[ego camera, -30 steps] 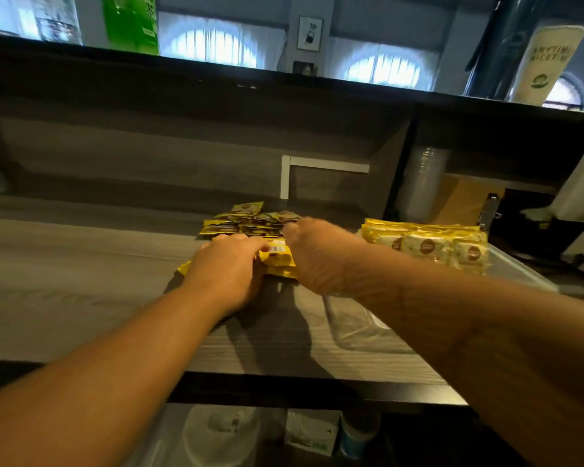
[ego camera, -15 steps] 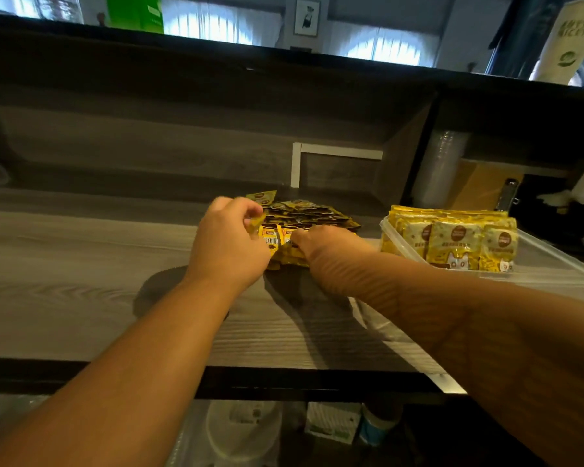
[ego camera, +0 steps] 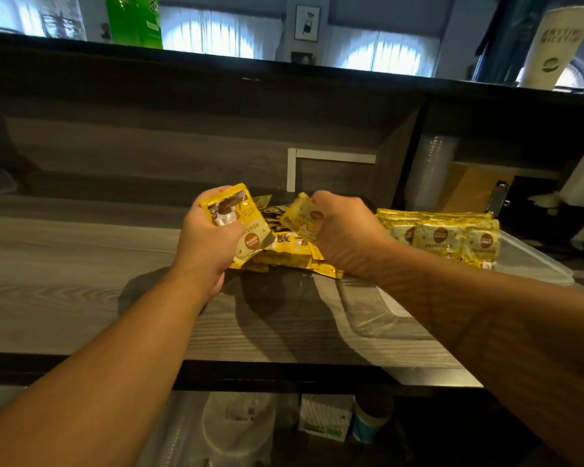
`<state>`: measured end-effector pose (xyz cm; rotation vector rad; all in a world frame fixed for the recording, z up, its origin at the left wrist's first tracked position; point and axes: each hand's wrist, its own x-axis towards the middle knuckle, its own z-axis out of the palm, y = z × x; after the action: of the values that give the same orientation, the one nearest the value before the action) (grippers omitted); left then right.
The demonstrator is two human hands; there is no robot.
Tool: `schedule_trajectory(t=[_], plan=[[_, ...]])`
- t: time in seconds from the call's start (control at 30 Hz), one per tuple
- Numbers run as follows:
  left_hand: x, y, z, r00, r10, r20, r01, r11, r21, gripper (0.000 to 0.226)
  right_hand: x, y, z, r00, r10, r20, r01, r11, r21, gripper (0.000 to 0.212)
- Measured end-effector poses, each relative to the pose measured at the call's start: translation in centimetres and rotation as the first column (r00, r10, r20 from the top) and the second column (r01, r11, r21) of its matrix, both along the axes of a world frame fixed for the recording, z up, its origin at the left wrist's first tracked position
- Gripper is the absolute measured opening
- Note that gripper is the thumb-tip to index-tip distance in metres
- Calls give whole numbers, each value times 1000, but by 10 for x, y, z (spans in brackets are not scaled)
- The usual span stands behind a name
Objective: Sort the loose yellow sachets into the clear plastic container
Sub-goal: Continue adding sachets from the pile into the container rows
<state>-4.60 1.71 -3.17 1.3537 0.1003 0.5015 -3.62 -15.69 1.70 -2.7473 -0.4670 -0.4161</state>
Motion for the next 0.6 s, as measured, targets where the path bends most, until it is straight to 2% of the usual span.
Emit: schedule_trajectory(t=[0.1, 0.2, 0.27, 0.4, 0.47, 0.6], plan=[[-3, -6, -3, 997, 77, -23, -73, 986, 147, 65, -10, -23, 11, 995, -42, 91, 28, 988, 151, 17], [-6, -21, -1, 988, 156, 0, -150, 945, 291, 56, -20, -52, 21, 996, 50, 70, -76, 891, 449, 16], [-8, -35, 6, 992, 118, 33, -123, 951, 284, 47, -27, -72, 28, 998, 55, 27, -60, 835, 547, 18], [-9, -72, 34, 982, 179, 59, -189, 939, 288, 31, -39, -111, 39, 998, 59, -29, -21, 708, 705, 22], [-12, -96, 48, 992, 117, 48, -126, 954, 274, 35, -45, -132, 43, 999, 40, -27, -6, 665, 746, 21], [-17, -136, 69, 993, -82, 84, 42, 915, 401, 61, -53, -171, 44, 1000, -19, -19, 26, 611, 792, 24]])
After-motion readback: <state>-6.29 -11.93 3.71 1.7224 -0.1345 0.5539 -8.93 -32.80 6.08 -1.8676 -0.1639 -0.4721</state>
